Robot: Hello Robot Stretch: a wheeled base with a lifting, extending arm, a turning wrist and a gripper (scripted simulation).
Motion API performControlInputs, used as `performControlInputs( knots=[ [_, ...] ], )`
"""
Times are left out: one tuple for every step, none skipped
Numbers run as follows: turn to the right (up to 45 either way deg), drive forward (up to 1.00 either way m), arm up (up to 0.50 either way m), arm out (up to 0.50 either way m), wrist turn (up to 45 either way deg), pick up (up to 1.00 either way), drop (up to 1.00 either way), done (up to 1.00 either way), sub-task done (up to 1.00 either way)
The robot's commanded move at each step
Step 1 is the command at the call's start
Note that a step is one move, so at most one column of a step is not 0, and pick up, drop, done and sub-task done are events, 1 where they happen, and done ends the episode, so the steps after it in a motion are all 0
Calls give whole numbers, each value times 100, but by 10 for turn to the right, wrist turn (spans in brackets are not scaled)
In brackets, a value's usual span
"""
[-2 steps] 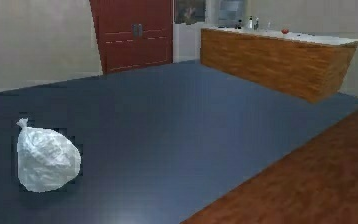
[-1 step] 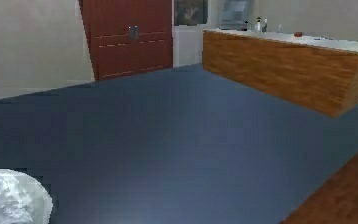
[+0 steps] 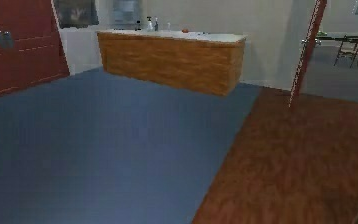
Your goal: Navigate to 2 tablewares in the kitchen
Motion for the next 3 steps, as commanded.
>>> performControlInputs(
  knots=[
    [0, 100, 0, 0, 0, 0, 0, 0, 0],
    [0, 100, 0, 0, 0, 0, 0, 0, 0],
    [0, 100, 0, 0, 0, 0, 0, 0, 0]
  ],
)
